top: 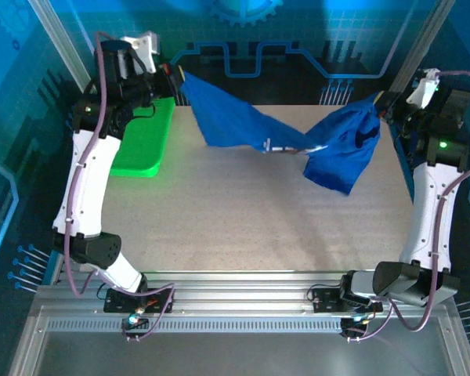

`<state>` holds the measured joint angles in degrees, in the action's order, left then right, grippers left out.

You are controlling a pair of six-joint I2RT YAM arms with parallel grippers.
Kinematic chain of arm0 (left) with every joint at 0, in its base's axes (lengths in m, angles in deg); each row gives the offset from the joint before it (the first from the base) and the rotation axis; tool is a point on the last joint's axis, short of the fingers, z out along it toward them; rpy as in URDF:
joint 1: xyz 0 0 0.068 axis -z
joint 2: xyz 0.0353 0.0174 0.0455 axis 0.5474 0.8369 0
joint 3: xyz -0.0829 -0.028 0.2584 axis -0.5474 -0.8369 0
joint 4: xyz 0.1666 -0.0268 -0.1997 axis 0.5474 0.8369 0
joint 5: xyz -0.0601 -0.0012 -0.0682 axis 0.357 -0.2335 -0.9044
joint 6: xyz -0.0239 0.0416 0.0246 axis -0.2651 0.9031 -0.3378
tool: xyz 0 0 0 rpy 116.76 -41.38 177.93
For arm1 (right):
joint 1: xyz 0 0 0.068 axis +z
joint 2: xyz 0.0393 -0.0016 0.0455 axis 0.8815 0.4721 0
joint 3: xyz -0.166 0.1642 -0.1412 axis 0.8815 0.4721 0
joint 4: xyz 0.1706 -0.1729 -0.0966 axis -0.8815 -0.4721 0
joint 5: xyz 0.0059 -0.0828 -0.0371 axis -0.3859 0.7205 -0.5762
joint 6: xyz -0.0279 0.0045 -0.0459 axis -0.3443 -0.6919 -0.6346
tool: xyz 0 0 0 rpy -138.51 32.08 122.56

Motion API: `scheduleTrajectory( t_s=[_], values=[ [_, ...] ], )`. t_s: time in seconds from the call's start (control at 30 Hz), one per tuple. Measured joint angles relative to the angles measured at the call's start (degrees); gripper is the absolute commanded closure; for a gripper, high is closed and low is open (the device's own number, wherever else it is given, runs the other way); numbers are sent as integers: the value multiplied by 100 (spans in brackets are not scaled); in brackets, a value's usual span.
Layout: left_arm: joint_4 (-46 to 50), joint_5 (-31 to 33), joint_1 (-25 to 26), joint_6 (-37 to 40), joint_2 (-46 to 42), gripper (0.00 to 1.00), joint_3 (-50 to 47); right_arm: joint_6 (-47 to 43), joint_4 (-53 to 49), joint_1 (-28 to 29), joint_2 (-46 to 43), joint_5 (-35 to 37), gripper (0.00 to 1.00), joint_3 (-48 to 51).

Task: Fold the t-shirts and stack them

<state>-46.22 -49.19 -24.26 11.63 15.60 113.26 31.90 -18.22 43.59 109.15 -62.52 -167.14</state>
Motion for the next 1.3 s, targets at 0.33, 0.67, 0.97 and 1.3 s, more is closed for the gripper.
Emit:
scheduleTrajectory(
  t_s=[0.33, 0.67, 0.97, 1.3],
  values=[
    [-245, 127, -470, 269, -227, 100, -85, -33, -428, -133, 17, -343, 100, -455],
    [-693, -339, -485, 254, 988, 100, 466, 380, -369, -125, 2337, -721, 100, -2022],
    [-772, -682, -566, 271, 1893, 100, 1899, 599, -833, -61, 4474, -868, 100, -5711],
    [-1676, -1038, -662, 514, -404, 100, -1488, -13, -350, -94, 1996, -922, 99, -1670]
  ],
)
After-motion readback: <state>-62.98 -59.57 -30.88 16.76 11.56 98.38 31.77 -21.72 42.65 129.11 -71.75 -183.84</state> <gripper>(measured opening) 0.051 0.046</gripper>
